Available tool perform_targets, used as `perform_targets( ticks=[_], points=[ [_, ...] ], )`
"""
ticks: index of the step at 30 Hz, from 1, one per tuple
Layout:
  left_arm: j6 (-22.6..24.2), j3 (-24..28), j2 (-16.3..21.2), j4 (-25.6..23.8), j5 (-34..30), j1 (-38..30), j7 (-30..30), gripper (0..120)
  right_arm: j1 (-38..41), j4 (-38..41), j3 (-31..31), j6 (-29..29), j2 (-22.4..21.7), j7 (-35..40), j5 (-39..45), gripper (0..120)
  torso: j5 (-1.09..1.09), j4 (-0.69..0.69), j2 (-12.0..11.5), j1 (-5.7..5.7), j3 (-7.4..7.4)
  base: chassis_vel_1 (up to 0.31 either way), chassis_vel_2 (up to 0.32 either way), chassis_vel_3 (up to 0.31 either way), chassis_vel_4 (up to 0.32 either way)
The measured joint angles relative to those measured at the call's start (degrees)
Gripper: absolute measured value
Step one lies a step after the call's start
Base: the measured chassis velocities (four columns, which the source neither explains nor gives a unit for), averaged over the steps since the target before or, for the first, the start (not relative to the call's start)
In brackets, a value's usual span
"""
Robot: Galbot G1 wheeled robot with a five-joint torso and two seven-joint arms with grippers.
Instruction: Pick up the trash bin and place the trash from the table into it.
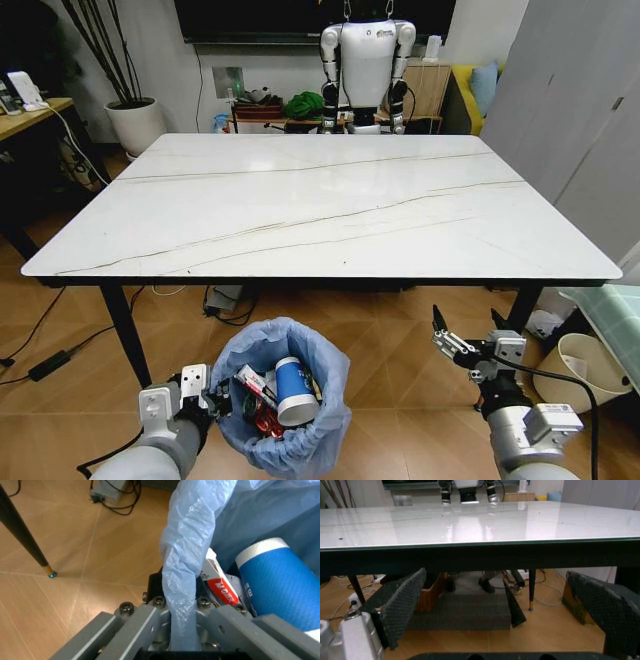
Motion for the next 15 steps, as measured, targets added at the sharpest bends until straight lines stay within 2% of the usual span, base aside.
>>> perform_targets(
  ticks=[15],
  points=[
    [0.00,-1.27,0.29,1.32,0.46,-0.06,1.30,0,0.27,-0.91,-0.94,0.31,0.90,-0.03,-0.95,100,0.00,0.00,-3.72,-1.53,-2.20,0.000,0.000,0.000,0.000]
  ],
)
